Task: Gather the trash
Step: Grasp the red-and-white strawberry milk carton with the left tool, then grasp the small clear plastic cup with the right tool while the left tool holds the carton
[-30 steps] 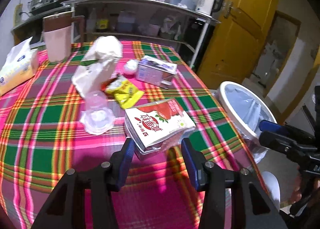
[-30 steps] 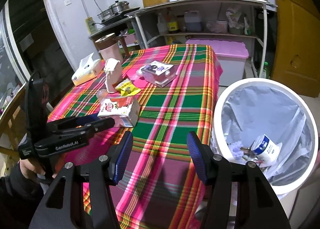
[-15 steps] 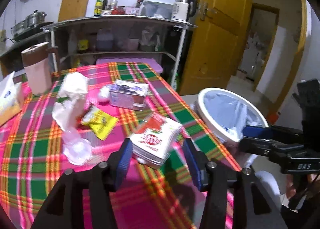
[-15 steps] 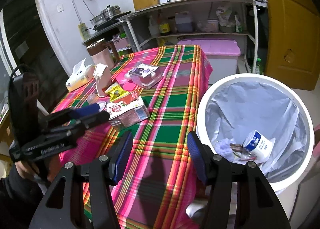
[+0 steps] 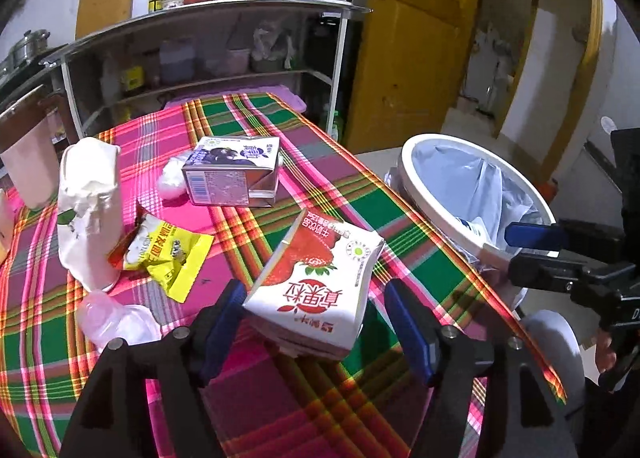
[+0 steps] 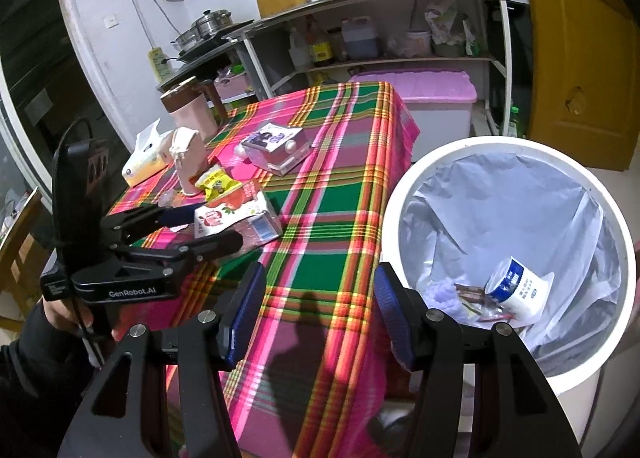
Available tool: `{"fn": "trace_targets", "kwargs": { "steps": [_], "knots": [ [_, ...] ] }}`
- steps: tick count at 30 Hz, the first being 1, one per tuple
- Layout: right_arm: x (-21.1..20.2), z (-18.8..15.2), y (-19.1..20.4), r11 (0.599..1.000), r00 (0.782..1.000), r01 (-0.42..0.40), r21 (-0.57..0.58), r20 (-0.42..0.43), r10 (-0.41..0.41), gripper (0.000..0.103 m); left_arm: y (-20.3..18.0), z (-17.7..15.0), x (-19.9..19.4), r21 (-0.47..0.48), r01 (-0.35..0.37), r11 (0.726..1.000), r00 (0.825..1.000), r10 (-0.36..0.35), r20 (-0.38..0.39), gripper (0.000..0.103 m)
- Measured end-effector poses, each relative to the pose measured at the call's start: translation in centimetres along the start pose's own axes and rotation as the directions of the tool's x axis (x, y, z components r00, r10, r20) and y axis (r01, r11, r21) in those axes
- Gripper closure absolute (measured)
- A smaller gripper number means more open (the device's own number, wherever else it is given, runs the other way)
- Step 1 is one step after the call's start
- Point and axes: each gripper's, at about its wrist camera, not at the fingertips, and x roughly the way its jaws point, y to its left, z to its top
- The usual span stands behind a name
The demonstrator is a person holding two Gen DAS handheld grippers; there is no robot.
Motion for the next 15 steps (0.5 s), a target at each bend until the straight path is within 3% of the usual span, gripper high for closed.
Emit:
{"fn": "trace_targets", "kwargs": {
  "steps": [1,2,15],
  "knots": [
    [0.1,0.0,-0.1,1.000,1.000,0.000,0.003,-0.002,0.000,0.046,-0.1,0.0,0.1,-0.001,-0.008,1.000,1.000,0.008,0.000,0.034],
    [0.2,0.0,-0.1,1.000,1.000,-0.001,0.006,-0.004,0.001,0.046,-0.2,0.0,0.1,-0.004,-0.012,1.000,1.000,0.012,0.003,0.044],
    [0.3,0.2,2.3,0.999,0.999,-0.028,-0.026,-0.026,0.028,0.046,1.0,-3.1,-4.8,-0.180,-0.059,0.982,0.993,0.075,0.087,0.045]
  ]
}}
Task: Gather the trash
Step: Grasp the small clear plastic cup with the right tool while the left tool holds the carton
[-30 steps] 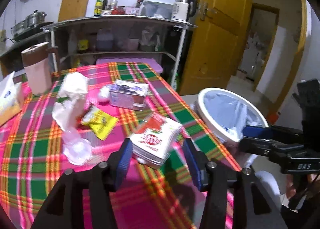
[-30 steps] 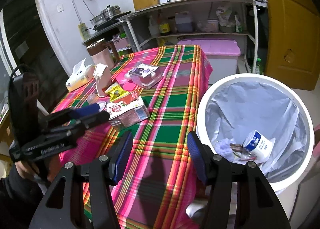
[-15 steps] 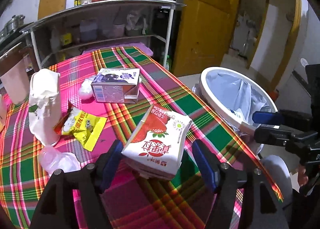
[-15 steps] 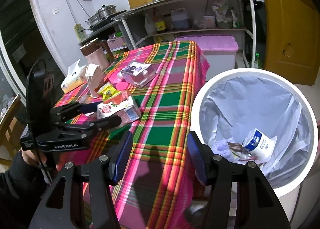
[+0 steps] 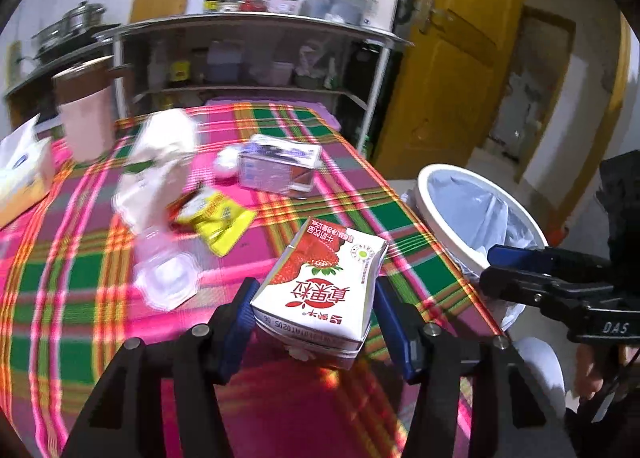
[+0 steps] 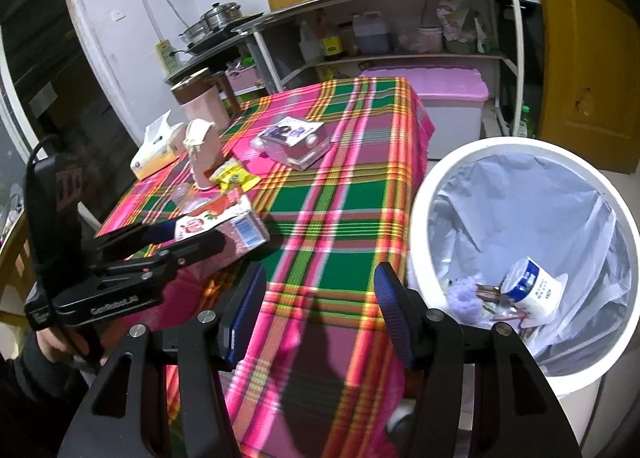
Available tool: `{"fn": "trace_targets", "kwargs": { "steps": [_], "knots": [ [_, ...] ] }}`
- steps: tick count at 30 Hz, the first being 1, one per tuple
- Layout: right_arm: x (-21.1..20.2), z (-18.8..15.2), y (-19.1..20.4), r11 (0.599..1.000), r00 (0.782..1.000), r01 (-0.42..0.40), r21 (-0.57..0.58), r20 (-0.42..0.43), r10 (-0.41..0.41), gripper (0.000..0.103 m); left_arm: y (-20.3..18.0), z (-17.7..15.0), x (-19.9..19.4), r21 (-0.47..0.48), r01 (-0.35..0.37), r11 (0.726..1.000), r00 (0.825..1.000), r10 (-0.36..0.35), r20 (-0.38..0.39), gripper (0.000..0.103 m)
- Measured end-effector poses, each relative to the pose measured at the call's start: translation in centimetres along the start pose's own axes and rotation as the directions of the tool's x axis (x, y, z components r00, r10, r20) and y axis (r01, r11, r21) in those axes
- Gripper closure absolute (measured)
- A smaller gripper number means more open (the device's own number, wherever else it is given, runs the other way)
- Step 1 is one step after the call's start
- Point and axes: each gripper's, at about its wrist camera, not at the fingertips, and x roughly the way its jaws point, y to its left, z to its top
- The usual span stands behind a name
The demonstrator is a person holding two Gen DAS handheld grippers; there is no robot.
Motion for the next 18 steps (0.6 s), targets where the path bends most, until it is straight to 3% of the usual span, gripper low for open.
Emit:
{"fn": "trace_targets", "kwargs": {
  "steps": [10,18],
  "knots": [
    [2.3,0.8,4.9,0.994,0.998,-0.052,-0.101,-0.042,0.048,0.046,4.8,-2.2,-4.7,-0.129,-0.095,0.987,0.993,0.102,0.050,0.045],
    [5.3,2.6,9.2,0.978,0.993,-0.103,-0.182,-0.069,0.092,0.051,8.7,-2.9,-7.1,-0.207,-0.175,0.963,0.978,0.194,0.079,0.045]
  ]
}}
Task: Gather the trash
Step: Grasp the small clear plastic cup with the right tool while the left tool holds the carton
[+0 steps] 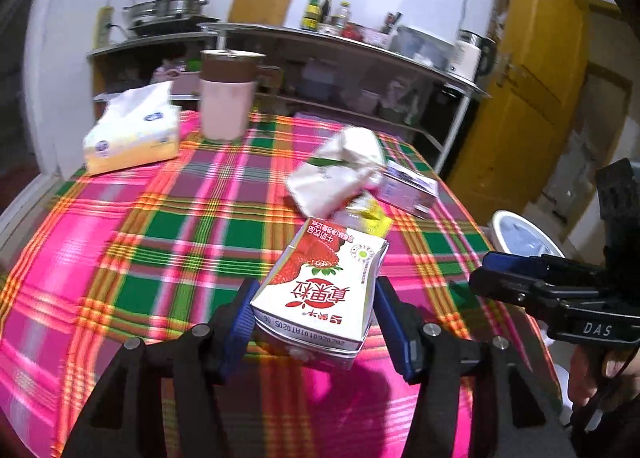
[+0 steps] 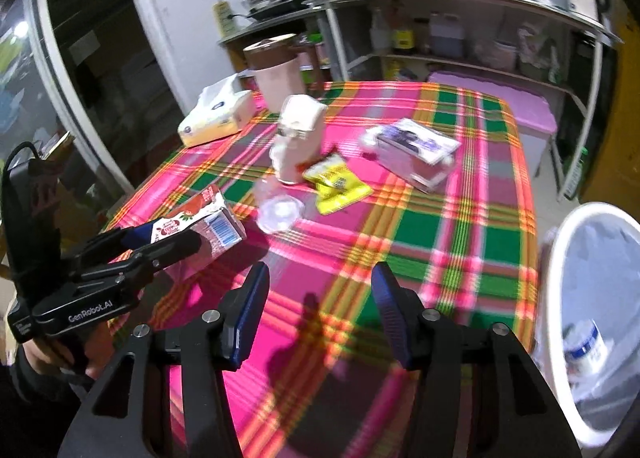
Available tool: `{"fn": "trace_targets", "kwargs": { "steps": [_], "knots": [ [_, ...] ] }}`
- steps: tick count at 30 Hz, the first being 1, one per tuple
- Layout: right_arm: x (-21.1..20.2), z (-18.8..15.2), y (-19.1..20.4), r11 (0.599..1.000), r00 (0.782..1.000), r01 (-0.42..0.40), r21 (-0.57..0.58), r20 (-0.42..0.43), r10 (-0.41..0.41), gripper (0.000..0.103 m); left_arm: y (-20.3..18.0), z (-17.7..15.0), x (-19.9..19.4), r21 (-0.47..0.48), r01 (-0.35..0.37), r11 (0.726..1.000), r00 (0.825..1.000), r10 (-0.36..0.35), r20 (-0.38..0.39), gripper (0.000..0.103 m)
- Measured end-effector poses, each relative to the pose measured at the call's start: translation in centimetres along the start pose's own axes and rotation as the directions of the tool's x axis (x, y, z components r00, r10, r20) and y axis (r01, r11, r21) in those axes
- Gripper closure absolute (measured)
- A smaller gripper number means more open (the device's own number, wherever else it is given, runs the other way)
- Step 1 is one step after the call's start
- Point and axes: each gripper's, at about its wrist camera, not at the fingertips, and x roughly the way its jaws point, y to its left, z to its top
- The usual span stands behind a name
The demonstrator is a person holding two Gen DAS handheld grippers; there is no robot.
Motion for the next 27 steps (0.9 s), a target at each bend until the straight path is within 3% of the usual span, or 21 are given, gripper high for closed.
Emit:
{"fn": "trace_targets", "kwargs": {
  "steps": [6,14,18,20,27],
  "knots": [
    [3.2,1.8,2.0,0.999,0.999,-0.026,-0.048,-0.028,0.025,0.055,2.6,0.2,-0.2,-0.044,-0.049,0.998,0.999,0.050,0.013,0.045],
    [6.4,3.9,3.3,0.997,0.999,-0.023,-0.079,-0.046,0.019,0.057,4.2,0.2,-0.2,-0.072,-0.062,0.996,0.998,0.063,0.016,0.045],
    [7.7,4.7,3.7,0.996,0.998,-0.020,-0.088,-0.057,0.015,0.064,4.7,0.3,0.0,-0.080,-0.061,0.995,0.998,0.063,0.015,0.045],
    [8.3,5.0,3.9,0.996,0.998,-0.019,-0.092,-0.062,0.014,0.077,4.8,0.3,0.1,-0.080,-0.062,0.995,0.998,0.063,0.014,0.045],
    [7.5,5.0,3.7,0.997,1.000,-0.004,-0.074,-0.031,0.002,0.077,4.3,0.3,0.2,-0.071,-0.057,0.996,0.998,0.058,0.016,0.045]
  ]
}}
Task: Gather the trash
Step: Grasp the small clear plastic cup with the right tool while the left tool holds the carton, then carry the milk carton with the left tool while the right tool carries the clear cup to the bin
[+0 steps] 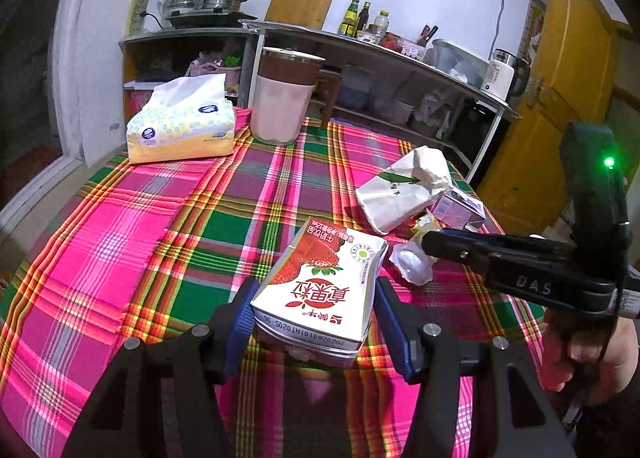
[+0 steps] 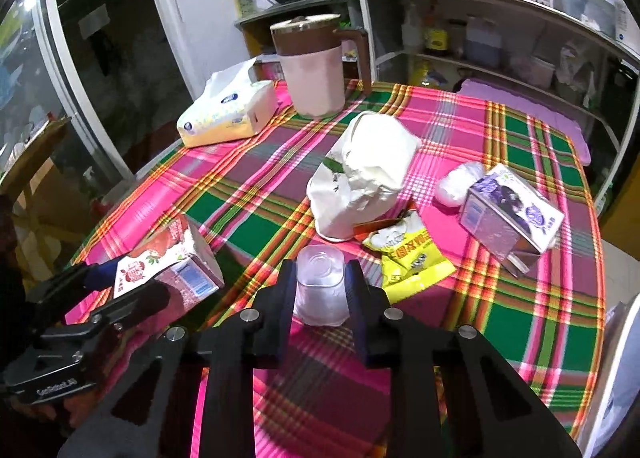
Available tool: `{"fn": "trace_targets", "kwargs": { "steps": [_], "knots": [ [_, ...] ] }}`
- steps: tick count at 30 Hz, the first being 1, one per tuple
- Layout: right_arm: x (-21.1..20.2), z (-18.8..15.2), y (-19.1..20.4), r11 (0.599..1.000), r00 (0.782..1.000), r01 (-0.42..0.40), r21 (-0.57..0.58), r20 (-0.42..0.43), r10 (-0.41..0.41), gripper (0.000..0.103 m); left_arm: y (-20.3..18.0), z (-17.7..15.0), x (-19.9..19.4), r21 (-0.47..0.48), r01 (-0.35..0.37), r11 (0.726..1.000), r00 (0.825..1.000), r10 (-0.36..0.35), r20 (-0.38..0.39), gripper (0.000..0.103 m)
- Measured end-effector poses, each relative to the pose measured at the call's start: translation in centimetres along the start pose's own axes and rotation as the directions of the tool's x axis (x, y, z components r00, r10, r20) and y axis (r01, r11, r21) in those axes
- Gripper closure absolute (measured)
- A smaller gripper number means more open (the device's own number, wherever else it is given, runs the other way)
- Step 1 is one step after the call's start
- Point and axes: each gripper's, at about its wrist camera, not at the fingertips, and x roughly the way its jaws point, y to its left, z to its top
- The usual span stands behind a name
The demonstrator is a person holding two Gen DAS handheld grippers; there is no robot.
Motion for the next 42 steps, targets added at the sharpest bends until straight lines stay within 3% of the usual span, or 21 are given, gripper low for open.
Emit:
{"fn": "trace_targets", "kwargs": {
  "steps": [11,25,32,42],
  "knots": [
    [-5.1,-3.1,-1.7,0.998,0.999,0.020,0.063,0.045,-0.023,0.077,-3.8,-0.2,-0.4,0.055,0.039,0.998,0.999,-0.038,-0.003,0.045],
    [-12.0,-7.8,-7.1,0.971,0.987,0.098,0.218,0.104,-0.123,0.077,-12.3,-1.1,0.1,0.176,0.154,0.972,0.988,-0.146,-0.061,0.045],
    [-15.0,-9.7,-10.5,0.943,0.973,0.146,0.298,0.127,-0.191,0.077,-16.8,-0.6,0.9,0.242,0.217,0.946,0.976,-0.205,-0.074,0.045],
    [-19.1,-12.7,-16.3,0.875,0.942,0.232,0.425,0.127,-0.312,0.077,-24.3,-0.2,2.8,0.345,0.324,0.881,0.946,-0.300,-0.122,0.045]
  ]
}}
